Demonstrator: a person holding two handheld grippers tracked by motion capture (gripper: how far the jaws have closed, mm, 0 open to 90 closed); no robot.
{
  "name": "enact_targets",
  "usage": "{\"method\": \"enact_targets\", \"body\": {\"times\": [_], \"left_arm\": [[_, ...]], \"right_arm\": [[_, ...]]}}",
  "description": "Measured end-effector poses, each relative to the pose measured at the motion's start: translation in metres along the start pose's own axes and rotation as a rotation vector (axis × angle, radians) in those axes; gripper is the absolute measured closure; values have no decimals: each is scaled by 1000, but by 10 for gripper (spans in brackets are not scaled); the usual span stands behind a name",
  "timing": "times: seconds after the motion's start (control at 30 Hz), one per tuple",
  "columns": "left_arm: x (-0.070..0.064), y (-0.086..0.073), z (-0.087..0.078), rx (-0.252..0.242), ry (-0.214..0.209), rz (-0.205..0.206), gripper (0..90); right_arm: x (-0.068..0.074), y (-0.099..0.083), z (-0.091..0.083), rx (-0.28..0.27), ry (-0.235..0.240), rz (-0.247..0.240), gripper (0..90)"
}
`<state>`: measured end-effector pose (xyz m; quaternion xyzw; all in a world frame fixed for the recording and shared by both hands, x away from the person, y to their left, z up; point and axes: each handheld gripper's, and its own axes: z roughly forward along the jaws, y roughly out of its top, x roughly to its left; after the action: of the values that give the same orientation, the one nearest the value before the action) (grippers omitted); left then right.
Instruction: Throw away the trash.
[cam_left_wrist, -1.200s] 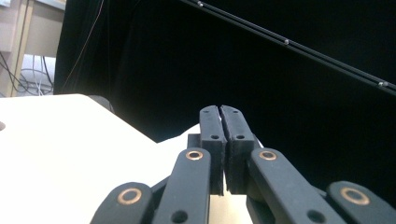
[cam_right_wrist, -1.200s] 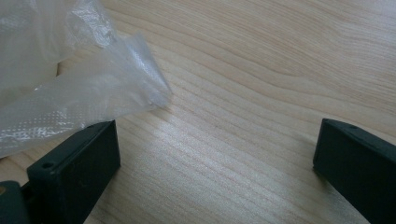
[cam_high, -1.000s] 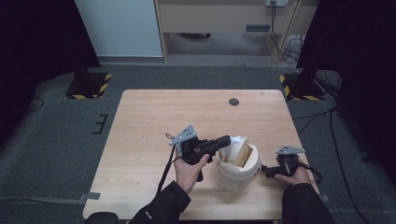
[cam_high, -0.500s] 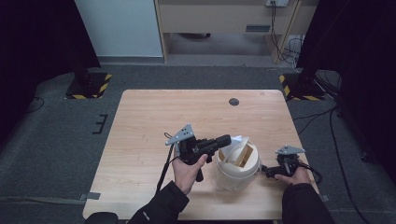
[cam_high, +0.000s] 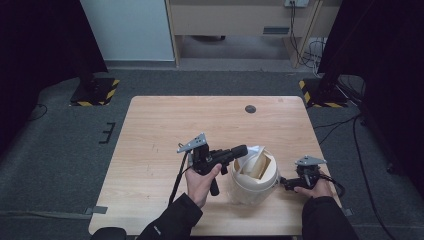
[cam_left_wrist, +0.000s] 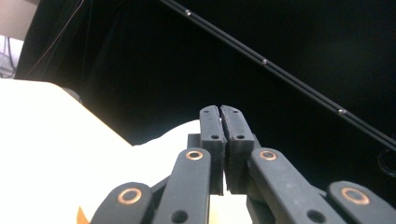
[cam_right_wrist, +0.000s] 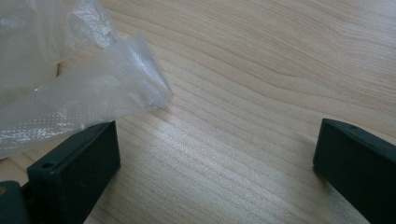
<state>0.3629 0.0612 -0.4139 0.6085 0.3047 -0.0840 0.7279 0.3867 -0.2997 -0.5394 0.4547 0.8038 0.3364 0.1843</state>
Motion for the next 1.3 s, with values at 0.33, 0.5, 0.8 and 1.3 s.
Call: {"method": "enact_targets", "body": {"times": [0.33, 0.5, 0.8, 1.3], "left_arm": [[15, -5, 0, 32, 72, 12, 876], [22, -6, 3, 30, 99, 6, 876], [28, -6, 11, 28, 112, 35, 876], [29, -4, -1, 67, 133, 50, 725]], "right_arm": [[0, 0, 0, 0, 0, 0, 7], [0, 0, 0, 0, 0, 0, 7], [0, 0, 0, 0, 0, -1, 7], [0, 0, 0, 0, 1, -1, 8]]}}
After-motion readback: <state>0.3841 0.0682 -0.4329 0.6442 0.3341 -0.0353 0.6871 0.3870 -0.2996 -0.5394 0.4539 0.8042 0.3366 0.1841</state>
